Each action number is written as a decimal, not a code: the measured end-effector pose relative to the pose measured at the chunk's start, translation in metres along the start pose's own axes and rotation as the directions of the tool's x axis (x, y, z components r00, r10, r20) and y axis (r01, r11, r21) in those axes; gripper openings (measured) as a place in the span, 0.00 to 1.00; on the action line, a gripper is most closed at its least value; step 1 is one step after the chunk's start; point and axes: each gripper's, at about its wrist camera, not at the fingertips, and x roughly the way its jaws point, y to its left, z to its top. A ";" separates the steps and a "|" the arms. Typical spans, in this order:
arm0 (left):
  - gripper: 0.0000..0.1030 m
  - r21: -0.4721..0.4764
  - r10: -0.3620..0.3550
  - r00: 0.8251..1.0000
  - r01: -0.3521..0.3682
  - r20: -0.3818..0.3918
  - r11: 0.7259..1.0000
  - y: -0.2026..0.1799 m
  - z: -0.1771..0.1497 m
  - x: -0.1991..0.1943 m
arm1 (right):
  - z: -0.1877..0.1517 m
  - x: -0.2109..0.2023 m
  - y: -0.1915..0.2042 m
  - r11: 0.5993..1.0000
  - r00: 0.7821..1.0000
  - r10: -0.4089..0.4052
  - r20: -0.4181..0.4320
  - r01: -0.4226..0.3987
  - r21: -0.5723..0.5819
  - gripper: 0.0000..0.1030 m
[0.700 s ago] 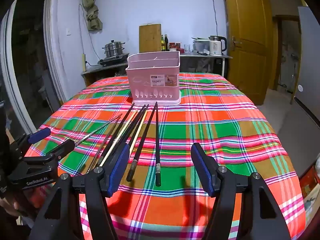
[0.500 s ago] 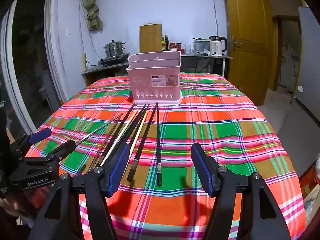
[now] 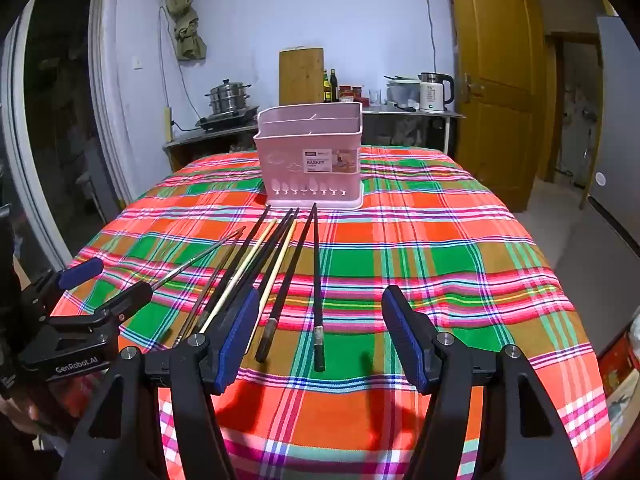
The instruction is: Organize utensils
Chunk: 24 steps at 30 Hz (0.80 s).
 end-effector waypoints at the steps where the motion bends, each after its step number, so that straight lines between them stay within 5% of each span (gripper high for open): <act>1: 0.96 0.001 0.000 1.000 0.000 -0.001 1.000 0.000 0.000 0.000 | 0.000 -0.001 0.000 1.000 1.000 -0.001 0.001 0.001 0.000 0.63; 24: 0.96 0.001 -0.004 1.000 0.004 0.001 1.000 -0.001 -0.002 0.001 | 0.003 0.003 0.002 1.000 1.000 0.001 0.005 -0.001 -0.003 0.63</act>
